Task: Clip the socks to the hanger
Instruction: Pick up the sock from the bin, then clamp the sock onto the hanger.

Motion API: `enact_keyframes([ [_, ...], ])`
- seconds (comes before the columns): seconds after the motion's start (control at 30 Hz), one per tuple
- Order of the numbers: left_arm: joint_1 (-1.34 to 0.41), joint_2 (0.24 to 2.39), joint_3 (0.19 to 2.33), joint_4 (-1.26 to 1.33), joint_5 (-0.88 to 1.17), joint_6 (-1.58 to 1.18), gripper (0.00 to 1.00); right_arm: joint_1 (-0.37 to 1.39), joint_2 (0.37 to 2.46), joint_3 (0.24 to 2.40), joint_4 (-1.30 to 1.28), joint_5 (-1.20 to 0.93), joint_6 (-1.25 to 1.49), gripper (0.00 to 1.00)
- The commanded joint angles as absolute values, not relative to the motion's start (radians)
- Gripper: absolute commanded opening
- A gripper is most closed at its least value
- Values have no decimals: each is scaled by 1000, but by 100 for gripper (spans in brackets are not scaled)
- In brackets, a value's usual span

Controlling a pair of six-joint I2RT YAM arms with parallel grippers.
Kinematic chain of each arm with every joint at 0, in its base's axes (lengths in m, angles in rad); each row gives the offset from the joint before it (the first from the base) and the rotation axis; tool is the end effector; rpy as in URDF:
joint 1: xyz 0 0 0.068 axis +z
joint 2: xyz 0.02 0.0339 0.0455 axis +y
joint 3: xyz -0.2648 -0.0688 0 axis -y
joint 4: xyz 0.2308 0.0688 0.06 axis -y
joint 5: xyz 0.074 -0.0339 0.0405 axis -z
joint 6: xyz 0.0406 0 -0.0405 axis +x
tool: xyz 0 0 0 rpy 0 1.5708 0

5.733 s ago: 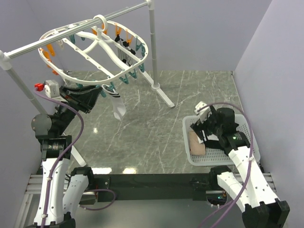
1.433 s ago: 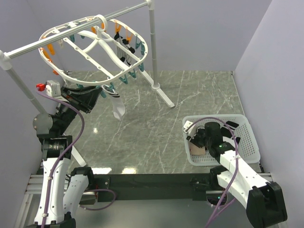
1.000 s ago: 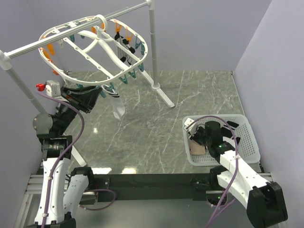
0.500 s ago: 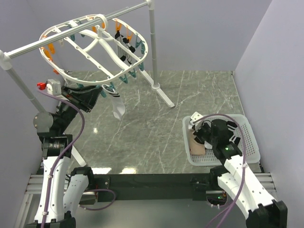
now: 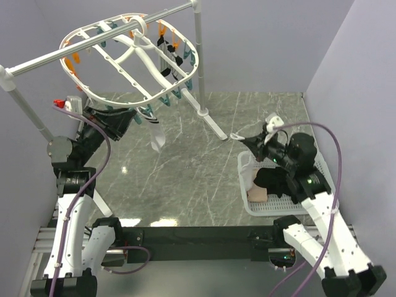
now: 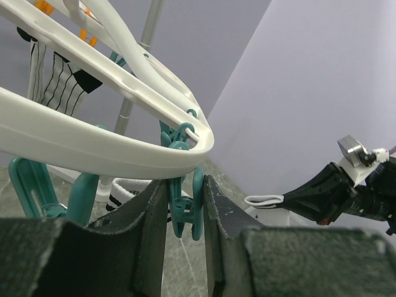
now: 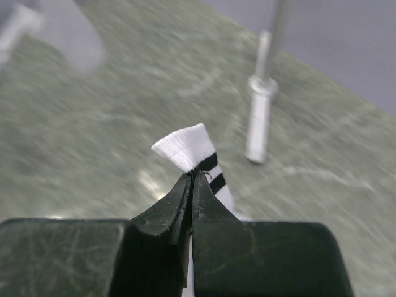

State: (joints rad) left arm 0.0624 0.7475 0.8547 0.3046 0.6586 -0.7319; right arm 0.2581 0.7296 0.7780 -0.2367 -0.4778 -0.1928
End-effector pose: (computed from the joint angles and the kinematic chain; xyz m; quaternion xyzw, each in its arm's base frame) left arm 0.1474 -0.0157 0.4203 0.0491 0.5825 -0.4274 0.6896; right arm 0.1483 0.0585 0.3405 -0.3144 0.6959 0.2024 0.6131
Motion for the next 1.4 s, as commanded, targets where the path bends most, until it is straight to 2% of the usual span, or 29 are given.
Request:
enact_keyframes([
  [0.0, 64, 761, 910, 379, 653, -759, 28, 335, 827, 861, -122, -626, 36, 0],
  [0.2, 25, 773, 923, 373, 654, -765, 28, 564, 909, 847, 133, -609, 150, 0],
  [0.4, 5, 732, 904, 350, 589, -775, 28, 678, 1040, 890, 391, -595, 355, 0],
  [0.53, -23, 715, 871, 359, 554, -805, 28, 759, 1181, 991, 515, -600, 445, 0],
  [0.93, -31, 739, 856, 436, 649, -828, 28, 862, 1423, 1195, 618, -634, 652, 0],
  [1.37, -31, 719, 861, 454, 667, -798, 28, 874, 1453, 1219, 632, -517, 673, 0],
])
